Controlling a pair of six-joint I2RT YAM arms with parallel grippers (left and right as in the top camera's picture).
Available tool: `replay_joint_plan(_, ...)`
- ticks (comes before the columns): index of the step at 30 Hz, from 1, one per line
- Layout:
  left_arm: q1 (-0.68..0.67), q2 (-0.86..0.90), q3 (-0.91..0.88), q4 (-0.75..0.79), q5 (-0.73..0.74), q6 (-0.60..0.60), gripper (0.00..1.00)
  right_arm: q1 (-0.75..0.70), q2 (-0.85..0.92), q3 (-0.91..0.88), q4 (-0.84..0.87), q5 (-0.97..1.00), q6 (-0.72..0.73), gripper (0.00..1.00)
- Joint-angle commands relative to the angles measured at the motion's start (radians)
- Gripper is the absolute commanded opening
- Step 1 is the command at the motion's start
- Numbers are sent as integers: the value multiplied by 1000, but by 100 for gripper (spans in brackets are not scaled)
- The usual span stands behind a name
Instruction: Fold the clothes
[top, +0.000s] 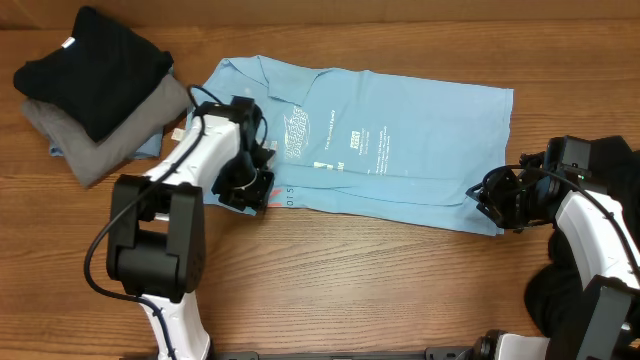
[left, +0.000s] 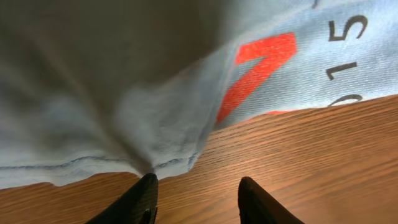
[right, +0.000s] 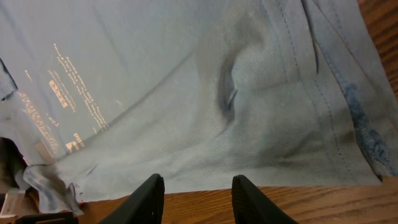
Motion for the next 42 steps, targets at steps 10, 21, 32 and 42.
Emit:
replay_joint_plan(10, -8, 16, -60, 61, -84, -26, 28, 7, 5, 19, 2, 11, -6, 38)
replay_joint_plan(21, -8, 15, -53, 50, -84, -34, 4, 6, 5, 19, -4, 11, -6, 38)
replay_joint_plan(32, -8, 15, 149, -93, -88, -48, 4, 7, 5, 19, -4, 11, -6, 38)
replay_joint_plan(42, -28, 16, 36, -46, -39, -55, 36, 7, 5, 19, -3, 11, -6, 39)
